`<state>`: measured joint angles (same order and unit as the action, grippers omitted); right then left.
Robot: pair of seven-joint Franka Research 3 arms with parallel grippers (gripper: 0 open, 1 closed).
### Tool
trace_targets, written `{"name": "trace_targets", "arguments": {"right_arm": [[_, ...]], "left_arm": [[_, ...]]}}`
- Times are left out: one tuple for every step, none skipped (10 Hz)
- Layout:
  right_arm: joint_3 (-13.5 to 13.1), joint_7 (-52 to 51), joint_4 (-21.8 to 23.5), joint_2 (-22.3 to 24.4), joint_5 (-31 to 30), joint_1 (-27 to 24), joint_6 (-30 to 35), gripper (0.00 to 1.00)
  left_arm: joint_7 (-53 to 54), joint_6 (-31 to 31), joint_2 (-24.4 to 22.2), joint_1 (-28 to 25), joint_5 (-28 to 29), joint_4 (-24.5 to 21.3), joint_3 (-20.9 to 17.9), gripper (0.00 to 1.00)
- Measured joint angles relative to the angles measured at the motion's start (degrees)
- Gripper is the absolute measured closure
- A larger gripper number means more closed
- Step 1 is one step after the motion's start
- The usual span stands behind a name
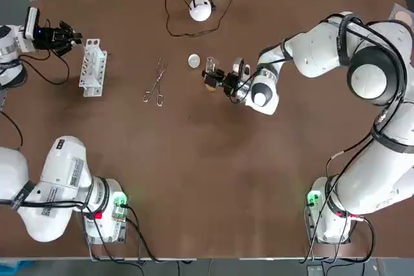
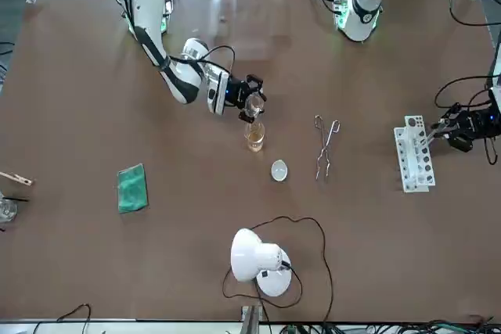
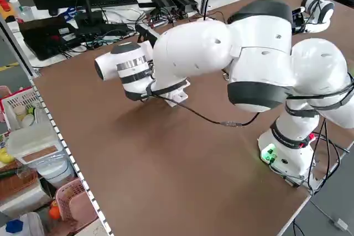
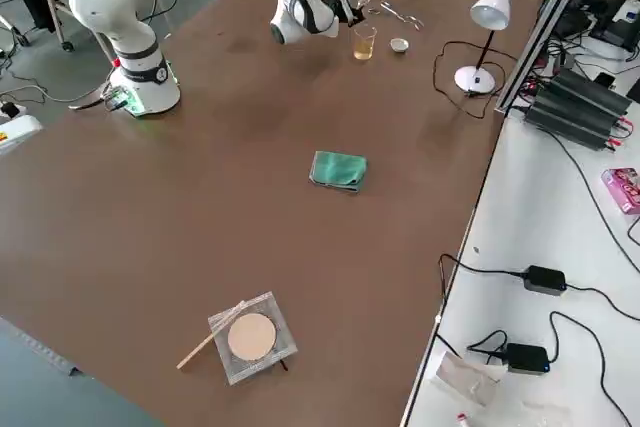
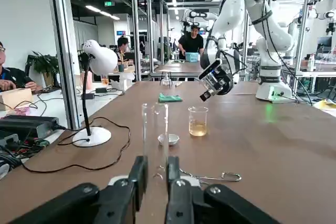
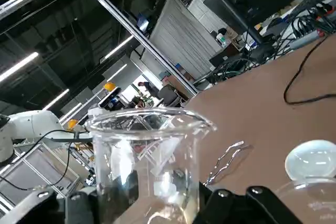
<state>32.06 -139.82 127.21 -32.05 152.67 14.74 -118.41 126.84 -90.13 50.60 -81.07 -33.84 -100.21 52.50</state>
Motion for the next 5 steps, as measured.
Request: {"name": "trace_targets", "arguments": {"right_arm": [[0.00,2.49,-0.03,-0.18,0.02,0.12,0.00,0.62],[0.00,4.75,-0.11,-0.22,0.02,0.31,0.00,0.62],[0.00,6.50,-0.36,-0.23,0.02,0.46,-0.06,0.62],[0.01,8.75,-0.71,-0.26,0.04,0.55,-0.11,0.62],[0.01,11.36,-0.95,-0.26,0.05,0.63,-0.11,0.62]], "left_arm": [[0.00,-0.08,0.86,-0.01,-0.39,0.01,-0.15,0.79],[0.00,-0.14,1.55,-0.01,-0.91,0.02,-0.18,0.79],[0.00,-0.22,2.05,-0.01,-1.19,0.02,-0.18,0.79],[0.00,-0.30,2.48,-0.01,-1.38,0.04,-0.22,0.79],[0.00,-0.50,3.02,-0.02,-1.68,0.22,-0.24,0.79]]}}
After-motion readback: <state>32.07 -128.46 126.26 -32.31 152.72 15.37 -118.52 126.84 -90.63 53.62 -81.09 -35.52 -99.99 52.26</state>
